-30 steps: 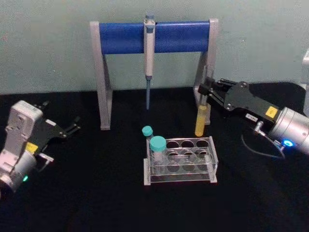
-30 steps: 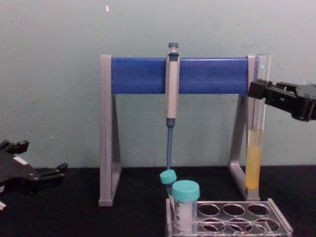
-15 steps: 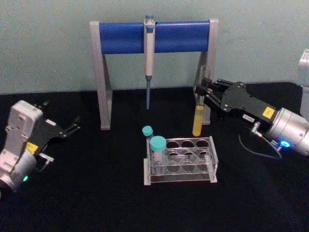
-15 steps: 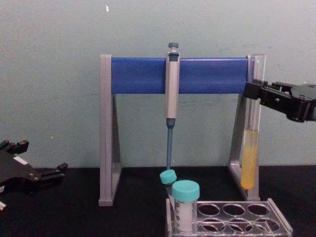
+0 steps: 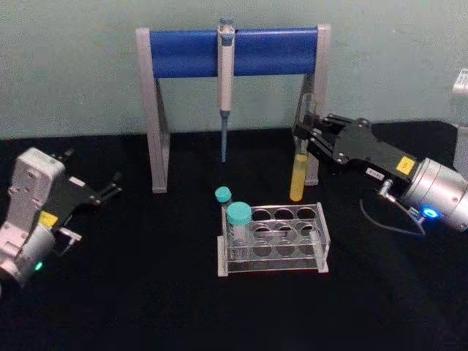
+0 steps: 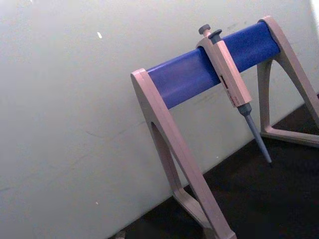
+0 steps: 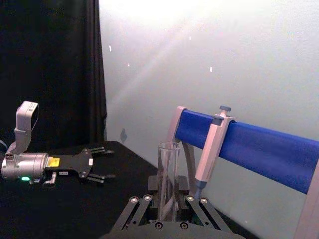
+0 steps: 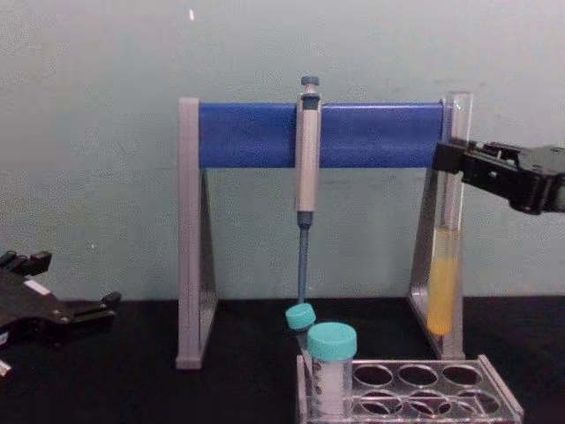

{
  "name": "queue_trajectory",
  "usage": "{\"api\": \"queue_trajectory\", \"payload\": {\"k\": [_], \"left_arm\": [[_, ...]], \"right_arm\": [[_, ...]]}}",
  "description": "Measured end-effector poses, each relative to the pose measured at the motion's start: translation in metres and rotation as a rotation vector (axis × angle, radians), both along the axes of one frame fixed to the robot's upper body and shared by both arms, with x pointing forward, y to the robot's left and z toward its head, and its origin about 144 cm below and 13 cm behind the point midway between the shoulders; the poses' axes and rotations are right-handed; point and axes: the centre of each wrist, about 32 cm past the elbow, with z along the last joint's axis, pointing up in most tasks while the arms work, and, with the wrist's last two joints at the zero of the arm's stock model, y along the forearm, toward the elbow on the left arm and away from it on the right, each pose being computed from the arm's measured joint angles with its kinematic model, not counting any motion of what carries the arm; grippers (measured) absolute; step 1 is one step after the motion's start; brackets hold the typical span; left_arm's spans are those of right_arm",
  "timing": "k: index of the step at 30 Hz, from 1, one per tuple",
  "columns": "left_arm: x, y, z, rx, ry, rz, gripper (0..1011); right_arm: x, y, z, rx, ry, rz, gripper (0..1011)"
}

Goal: Pick up the test tube from the test tube rack, shake it, then place it back into the test tube rack.

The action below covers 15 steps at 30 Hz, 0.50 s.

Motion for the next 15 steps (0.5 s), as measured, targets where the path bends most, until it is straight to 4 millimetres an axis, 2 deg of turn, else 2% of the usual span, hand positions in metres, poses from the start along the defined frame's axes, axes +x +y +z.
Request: {"api": "queue_trajectory", "payload": {"k": [15], "left_arm": [[0.0, 0.0, 0.0, 0.0, 0.0, 0.0, 1001]], "right_arm": [[0.003, 0.007, -0.011, -0.012, 0.026, 0.01, 229]]}}
